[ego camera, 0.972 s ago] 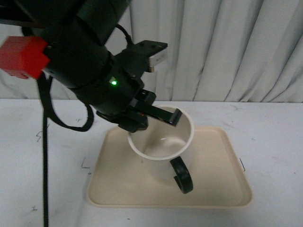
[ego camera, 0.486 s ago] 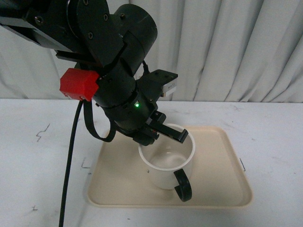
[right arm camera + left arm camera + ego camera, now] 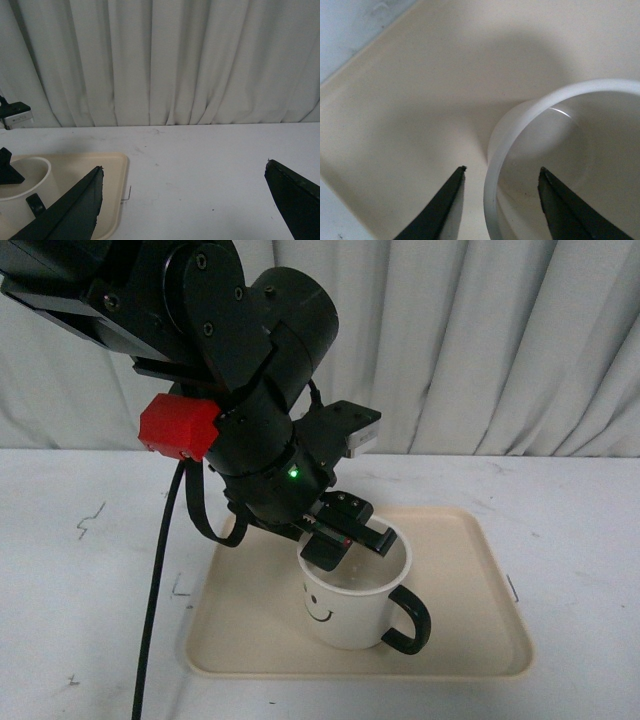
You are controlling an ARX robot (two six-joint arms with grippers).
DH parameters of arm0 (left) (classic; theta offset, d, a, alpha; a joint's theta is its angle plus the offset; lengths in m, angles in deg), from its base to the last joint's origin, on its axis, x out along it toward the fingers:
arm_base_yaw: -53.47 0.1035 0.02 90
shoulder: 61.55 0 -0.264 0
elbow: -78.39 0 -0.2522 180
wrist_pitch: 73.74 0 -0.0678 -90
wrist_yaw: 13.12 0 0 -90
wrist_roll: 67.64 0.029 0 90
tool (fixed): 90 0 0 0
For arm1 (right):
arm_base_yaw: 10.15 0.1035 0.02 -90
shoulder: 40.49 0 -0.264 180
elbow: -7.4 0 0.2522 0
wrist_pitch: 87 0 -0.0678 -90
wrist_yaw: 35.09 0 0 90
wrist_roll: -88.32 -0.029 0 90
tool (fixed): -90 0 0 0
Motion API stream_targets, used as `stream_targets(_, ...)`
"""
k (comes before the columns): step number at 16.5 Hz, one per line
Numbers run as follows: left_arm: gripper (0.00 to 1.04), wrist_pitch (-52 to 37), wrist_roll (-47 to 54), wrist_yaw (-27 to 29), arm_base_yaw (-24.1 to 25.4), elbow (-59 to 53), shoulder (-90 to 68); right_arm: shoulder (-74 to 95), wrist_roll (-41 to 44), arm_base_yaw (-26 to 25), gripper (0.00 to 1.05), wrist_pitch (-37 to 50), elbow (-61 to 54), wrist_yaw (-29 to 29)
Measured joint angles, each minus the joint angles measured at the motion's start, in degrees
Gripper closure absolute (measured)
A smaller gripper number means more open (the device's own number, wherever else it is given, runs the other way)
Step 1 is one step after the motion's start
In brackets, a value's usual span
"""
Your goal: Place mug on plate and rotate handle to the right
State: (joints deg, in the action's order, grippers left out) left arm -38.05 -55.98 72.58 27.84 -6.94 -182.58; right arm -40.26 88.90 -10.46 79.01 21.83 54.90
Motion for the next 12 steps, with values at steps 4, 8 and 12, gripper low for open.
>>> stream_targets(4,0.17,-18.36,-0.76,-5.05,3.87,-13.14,16.87,0.00,0.02,0.00,0.06,0.00,0.00,0.00)
stream_targets(8,0.37,-64.87,-9.07,19.47,7.56,-38.69,31.93,0.00,0.00,0.04,0.06,0.00,0.00,-0.02)
stream_targets(12,0.86,-75.97,-11.30,16.48,14.34,-56.37,45.40,0.00,0.02,0.04,0.06,0.00,0.00,-0.02)
